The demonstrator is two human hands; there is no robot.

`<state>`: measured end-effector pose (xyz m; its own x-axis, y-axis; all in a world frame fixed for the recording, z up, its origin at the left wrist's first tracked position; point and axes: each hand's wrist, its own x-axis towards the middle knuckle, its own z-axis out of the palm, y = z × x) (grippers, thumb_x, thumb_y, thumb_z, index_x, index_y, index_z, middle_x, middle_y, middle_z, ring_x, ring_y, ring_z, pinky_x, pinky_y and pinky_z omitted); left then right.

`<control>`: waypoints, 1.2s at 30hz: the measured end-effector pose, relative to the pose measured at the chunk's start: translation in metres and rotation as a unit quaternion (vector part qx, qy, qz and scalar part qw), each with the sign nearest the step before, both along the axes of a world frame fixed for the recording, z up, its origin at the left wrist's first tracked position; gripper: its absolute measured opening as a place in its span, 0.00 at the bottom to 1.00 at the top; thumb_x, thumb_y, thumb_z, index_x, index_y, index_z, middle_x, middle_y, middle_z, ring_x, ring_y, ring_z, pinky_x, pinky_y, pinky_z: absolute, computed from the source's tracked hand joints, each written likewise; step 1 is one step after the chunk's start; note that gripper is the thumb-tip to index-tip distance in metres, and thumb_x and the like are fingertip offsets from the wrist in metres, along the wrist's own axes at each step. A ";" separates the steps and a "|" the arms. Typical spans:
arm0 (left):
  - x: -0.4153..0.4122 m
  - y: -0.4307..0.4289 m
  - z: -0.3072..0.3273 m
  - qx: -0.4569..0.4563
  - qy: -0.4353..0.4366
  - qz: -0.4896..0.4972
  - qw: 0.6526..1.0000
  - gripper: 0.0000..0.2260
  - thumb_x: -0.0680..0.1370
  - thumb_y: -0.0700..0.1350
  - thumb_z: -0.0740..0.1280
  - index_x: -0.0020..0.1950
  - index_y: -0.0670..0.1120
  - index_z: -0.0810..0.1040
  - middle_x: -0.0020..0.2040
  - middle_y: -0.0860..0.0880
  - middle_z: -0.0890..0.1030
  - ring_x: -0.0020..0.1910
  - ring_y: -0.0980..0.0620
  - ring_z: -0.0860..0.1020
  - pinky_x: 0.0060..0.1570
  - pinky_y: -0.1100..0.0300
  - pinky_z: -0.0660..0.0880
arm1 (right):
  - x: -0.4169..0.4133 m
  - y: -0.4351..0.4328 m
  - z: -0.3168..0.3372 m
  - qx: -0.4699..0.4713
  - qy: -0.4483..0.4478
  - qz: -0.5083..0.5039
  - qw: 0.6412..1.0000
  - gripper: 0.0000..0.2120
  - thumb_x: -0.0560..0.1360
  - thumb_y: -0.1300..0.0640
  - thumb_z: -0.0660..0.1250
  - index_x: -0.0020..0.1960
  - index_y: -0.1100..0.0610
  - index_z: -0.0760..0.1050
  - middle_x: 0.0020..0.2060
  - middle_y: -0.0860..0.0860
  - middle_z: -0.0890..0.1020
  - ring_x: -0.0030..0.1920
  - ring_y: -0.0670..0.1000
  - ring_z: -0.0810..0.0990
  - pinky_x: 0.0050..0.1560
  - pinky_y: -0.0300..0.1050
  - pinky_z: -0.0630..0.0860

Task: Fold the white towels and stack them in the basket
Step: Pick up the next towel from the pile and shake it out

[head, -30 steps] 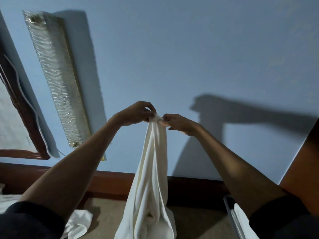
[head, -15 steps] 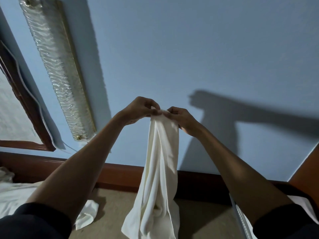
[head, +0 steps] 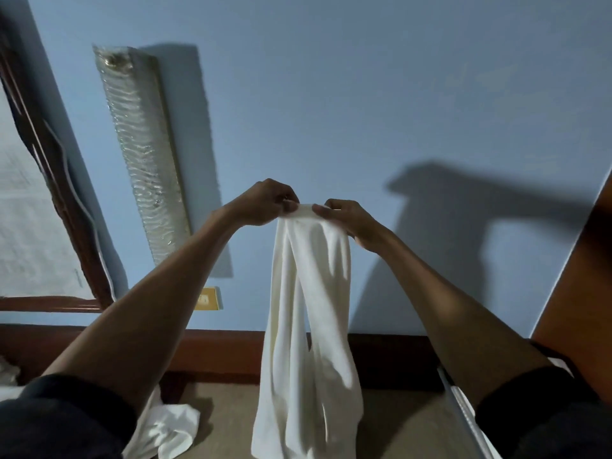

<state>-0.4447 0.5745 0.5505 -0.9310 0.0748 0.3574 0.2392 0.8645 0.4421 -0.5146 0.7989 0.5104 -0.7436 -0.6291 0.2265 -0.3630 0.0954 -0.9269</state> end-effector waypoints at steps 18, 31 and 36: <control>0.071 -0.062 0.037 0.106 0.133 0.168 0.971 0.07 0.81 0.33 0.63 0.50 0.39 0.80 0.46 0.35 0.81 0.36 0.37 0.83 0.33 0.49 0.82 | 0.035 0.134 0.019 0.206 0.069 -0.179 0.960 0.23 0.65 0.44 0.82 0.40 0.64 0.82 0.31 0.50 0.78 0.33 0.48 0.75 0.34 0.41 0.66; 0.104 -0.106 0.012 0.158 0.217 0.343 0.900 0.14 0.73 0.31 0.72 0.57 0.39 0.82 0.54 0.34 0.83 0.59 0.35 0.78 0.57 0.45 0.78 | 0.029 0.204 0.033 0.519 0.258 -0.325 0.747 0.36 0.75 0.25 0.57 0.60 0.55 0.80 0.63 0.56 0.81 0.65 0.57 0.78 0.67 0.54 0.67; 0.107 -0.112 0.004 0.159 0.230 0.349 0.895 0.12 0.74 0.31 0.70 0.56 0.39 0.81 0.53 0.33 0.83 0.59 0.35 0.77 0.55 0.46 0.77 | 0.021 0.215 0.026 0.575 0.252 -0.347 0.697 0.39 0.73 0.21 0.52 0.55 0.53 0.81 0.64 0.55 0.81 0.67 0.57 0.76 0.73 0.58 0.61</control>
<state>-0.3378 0.4624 0.5540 -0.4607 -0.6406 0.6143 -0.0903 0.7224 0.6856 -0.4935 1.0137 0.5364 -0.9676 -0.1378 0.2117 -0.1106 0.9845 0.1358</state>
